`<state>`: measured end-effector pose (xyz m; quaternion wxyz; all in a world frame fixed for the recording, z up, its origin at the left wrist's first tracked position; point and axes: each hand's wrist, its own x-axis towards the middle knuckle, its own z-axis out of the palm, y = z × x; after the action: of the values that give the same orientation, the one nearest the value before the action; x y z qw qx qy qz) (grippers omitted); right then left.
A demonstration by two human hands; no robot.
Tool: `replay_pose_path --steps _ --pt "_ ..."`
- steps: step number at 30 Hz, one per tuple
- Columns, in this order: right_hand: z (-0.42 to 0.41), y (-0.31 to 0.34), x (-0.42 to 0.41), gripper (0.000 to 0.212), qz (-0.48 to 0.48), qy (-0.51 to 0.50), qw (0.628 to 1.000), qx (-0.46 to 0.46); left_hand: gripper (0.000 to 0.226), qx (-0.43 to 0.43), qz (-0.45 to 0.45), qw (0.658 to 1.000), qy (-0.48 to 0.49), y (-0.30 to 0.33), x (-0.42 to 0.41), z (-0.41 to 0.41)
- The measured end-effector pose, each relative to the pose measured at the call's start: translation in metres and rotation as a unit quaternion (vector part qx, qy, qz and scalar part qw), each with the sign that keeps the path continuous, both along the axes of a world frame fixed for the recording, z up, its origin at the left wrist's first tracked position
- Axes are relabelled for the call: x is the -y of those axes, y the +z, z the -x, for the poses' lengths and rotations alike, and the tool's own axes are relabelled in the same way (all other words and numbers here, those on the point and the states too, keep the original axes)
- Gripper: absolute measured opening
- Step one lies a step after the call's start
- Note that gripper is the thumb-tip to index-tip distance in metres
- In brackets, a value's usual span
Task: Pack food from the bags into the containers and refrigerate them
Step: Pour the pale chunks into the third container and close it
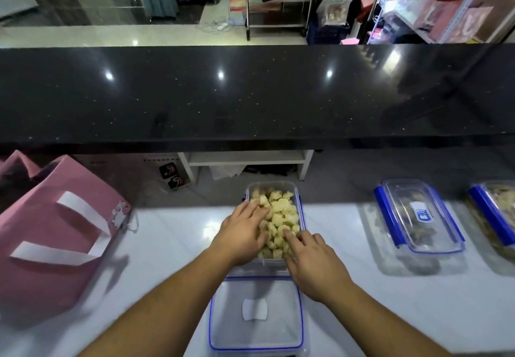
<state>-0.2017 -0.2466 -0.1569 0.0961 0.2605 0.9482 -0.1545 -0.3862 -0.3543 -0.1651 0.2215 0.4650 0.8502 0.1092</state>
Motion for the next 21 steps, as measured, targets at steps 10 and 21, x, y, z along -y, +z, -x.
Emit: replay_pose_path --steps 10,21 --pt "-0.028 -0.003 0.014 0.037 0.035 -0.186 0.971 -0.148 0.056 0.068 -0.08 0.975 0.194 -0.003 0.051 -0.002" --pt "-0.031 -0.026 0.022 0.03 0.206 -0.282 0.937 0.009 0.024 0.086 0.048 0.973 0.209 -0.03 0.117 -0.018"
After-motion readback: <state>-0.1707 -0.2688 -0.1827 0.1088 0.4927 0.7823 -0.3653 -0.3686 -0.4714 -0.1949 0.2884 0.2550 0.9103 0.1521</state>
